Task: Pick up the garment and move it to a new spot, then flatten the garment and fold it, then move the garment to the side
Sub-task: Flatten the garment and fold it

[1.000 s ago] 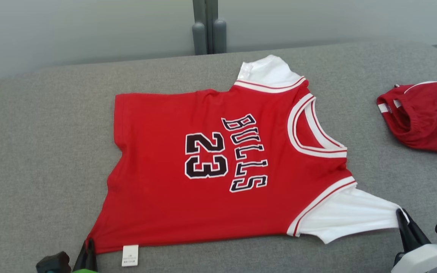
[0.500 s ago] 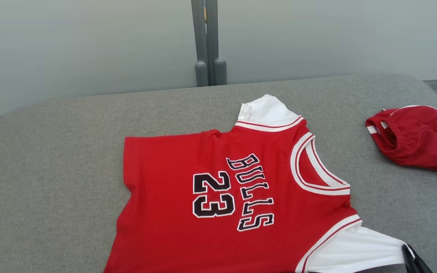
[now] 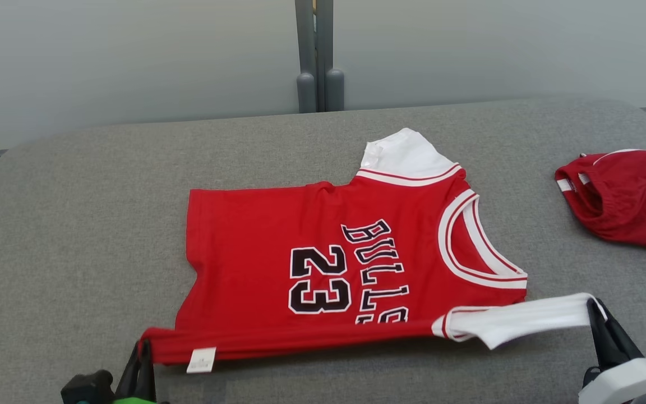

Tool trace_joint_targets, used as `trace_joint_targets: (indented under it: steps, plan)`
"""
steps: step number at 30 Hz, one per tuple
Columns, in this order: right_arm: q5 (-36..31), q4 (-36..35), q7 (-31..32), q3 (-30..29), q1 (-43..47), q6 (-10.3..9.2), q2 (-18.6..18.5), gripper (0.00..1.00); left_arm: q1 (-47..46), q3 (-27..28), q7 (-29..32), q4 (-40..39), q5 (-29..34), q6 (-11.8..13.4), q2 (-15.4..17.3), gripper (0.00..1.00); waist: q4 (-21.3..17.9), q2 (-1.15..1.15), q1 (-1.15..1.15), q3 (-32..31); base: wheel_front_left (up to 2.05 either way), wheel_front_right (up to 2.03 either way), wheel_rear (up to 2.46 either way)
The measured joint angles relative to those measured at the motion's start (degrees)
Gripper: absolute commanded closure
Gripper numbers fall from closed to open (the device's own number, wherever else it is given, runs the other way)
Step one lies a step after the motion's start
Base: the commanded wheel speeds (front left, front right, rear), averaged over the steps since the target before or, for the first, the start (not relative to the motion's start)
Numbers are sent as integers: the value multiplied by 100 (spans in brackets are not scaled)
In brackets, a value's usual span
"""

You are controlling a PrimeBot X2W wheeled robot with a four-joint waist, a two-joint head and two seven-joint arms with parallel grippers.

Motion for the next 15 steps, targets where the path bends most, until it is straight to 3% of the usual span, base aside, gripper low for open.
trace_joint_targets:
  steps: [7, 15]
  plan:
    - [14, 53, 0, 267, -622, -7, -152, 100, -525, -401, 0, -66, 2, -13, 11, 100, -4, 0, 0, 180, 0, 0, 0]
    - [-73, 881, 0, 708, -1774, -7, -266, 100, -1318, -664, 0, 271, 60, 109, 15, 100, -24, 0, 0, 527, 0, 0, 0]
